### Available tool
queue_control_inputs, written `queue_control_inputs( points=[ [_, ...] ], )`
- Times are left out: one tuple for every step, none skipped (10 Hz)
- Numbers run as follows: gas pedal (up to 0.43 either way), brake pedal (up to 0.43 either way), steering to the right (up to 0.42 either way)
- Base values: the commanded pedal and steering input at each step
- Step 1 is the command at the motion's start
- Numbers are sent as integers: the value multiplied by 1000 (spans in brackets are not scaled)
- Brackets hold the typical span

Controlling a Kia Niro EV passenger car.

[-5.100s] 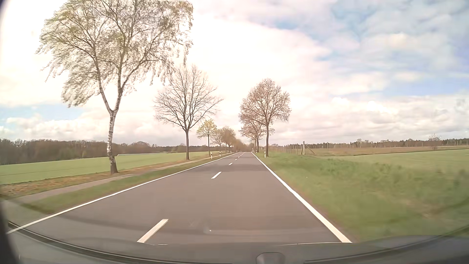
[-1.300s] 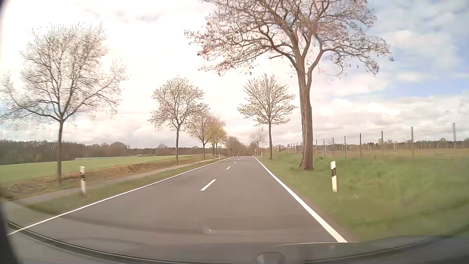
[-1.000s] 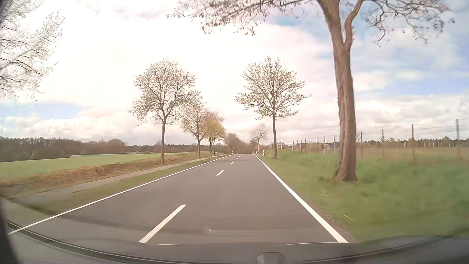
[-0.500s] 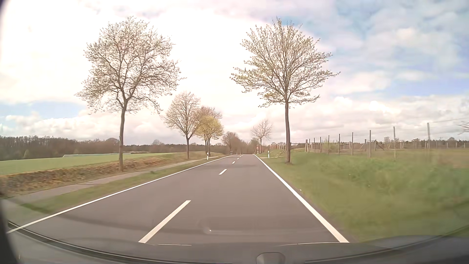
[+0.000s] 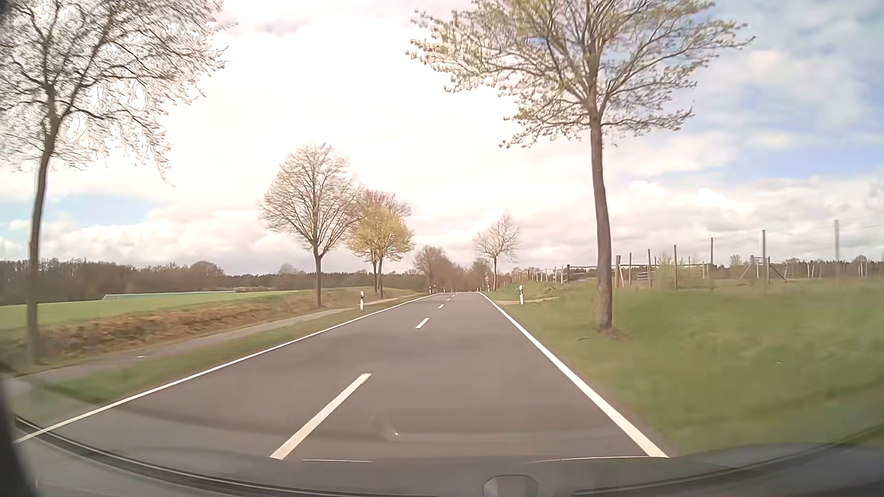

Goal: Follow the waypoints while adhering to traffic rules and regulations

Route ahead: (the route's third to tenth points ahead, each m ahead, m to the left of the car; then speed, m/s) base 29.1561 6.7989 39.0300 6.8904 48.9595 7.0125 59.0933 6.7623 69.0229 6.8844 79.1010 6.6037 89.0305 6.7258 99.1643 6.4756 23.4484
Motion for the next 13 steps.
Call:
queue_control_inputs(
  points=[
    [67, 0, 0],
    [67, 0, -1],
    [67, 0, -1],
    [67, 0, -1],
    [67, 0, -1],
    [67, 0, -1],
    [67, 0, -2],
    [67, 0, -2],
    [67, 0, -2],
    [47, 0, -2],
    [39, 0, -2],
    [39, 0, -2],
    [39, 0, -3]
  ],
)
